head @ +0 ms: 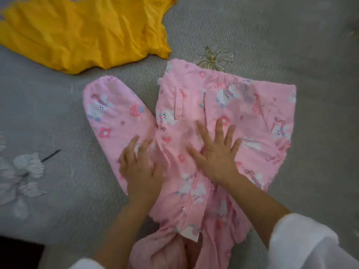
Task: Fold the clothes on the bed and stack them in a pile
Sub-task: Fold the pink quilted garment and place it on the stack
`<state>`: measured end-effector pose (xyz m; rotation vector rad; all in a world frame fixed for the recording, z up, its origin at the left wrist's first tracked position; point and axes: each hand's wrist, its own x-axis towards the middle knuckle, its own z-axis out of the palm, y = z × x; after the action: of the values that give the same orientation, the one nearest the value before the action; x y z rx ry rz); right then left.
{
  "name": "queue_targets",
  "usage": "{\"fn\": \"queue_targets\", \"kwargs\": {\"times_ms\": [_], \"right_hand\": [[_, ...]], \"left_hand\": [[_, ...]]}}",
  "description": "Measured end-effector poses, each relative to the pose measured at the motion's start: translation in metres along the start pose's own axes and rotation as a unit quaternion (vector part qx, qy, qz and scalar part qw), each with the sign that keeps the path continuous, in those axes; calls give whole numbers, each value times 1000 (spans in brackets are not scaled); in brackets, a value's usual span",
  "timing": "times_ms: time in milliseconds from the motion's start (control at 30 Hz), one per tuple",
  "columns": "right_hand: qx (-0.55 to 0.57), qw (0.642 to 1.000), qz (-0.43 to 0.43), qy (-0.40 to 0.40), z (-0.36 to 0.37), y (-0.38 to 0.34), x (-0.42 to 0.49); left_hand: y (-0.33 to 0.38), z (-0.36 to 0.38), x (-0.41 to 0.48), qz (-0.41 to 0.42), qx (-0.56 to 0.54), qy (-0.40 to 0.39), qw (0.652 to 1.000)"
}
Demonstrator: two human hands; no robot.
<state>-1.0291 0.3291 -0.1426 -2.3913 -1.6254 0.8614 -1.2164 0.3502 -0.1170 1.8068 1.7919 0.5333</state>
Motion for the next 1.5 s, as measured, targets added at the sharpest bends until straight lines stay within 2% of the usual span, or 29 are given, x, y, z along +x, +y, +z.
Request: {"fn": "queue_targets", "kwargs": {"times_ms": [33, 100, 167, 267, 333, 467, 500, 567, 667, 767, 800, 833, 867, 900, 933, 967, 1000, 1033, 1100, 1133, 1200, 1267, 1333, 1400, 1500], "right_hand": [[-28, 1000, 5, -7, 4, -4, 2], [-98, 995, 11, -11, 11, -8, 5], [-152, 988, 14, -14, 15, -7, 6], [-193, 981, 15, -33, 14, -8, 11], [-200, 979, 18, -43, 11, -9, 13], [-196, 979, 22, -59, 6, -11, 15], [-195, 979, 21, -59, 5, -10, 15], [-197, 979, 15, -54, 6, -8, 15], [-189, 980, 7, -55, 4, -8, 15], [-168, 985, -19, -41, -3, -1, 8], [-136, 990, -39, -17, -6, 4, 4], [-57, 997, -53, 13, -11, 9, 1], [87, 994, -51, 39, -18, 14, -2], [277, 958, -20, 67, -26, 18, -4], [460, 882, 31, 101, -33, 24, -4], [572, 803, 95, 139, -39, 33, -2], [599, 771, 130, 175, -46, 39, -2], [555, 791, 141, 215, -51, 44, -4], [355, 889, 92, 275, -52, 55, -8], [239, 930, 50, 274, -48, 61, -11], [62, 977, 20, 204, -40, 71, -14], [-44, 991, 36, 121, -32, 79, -11], [-95, 990, 40, 96, -26, 84, -5], [-113, 987, 38, 106, -20, 88, 0], [-132, 983, 27, 125, -18, 94, 7]], "left_hand": [[-9, -7, 9, -82, -16, 43, 996], [-32, -15, 29, -248, -59, 95, 962], [-51, -22, 47, -337, -141, 106, 925], [-63, -26, 64, -364, -307, 71, 876], [-65, -31, 74, -373, -358, 55, 854], [-68, -50, 70, -381, -381, 227, 812], [-66, -53, 65, -367, -370, 243, 818], [-57, -55, 54, -299, -316, 225, 872], [-31, -56, 52, -137, -247, 196, 939], [7, -50, 51, 31, -223, 106, 968], [20, -43, 48, 65, -225, 61, 970], [33, -35, 45, 84, -230, 7, 970], [45, -25, 40, 98, -234, -47, 966], [54, -13, 35, 112, -234, -92, 961], [61, -2, 31, 126, -227, -123, 958], [66, 9, 27, 142, -210, -145, 957], [67, 20, 24, 165, -180, -162, 956], [67, 30, 22, 192, -140, -181, 954], [61, 45, 21, 246, -33, -222, 943], [57, 51, 23, 269, 25, -236, 933], [49, 59, 30, 312, 120, -239, 912], [49, 68, 42, 349, 189, -216, 892], [48, 83, 55, 363, 242, -198, 878], [48, 99, 65, 344, 254, -184, 885], [49, 116, 77, 288, 243, -133, 917]]}}
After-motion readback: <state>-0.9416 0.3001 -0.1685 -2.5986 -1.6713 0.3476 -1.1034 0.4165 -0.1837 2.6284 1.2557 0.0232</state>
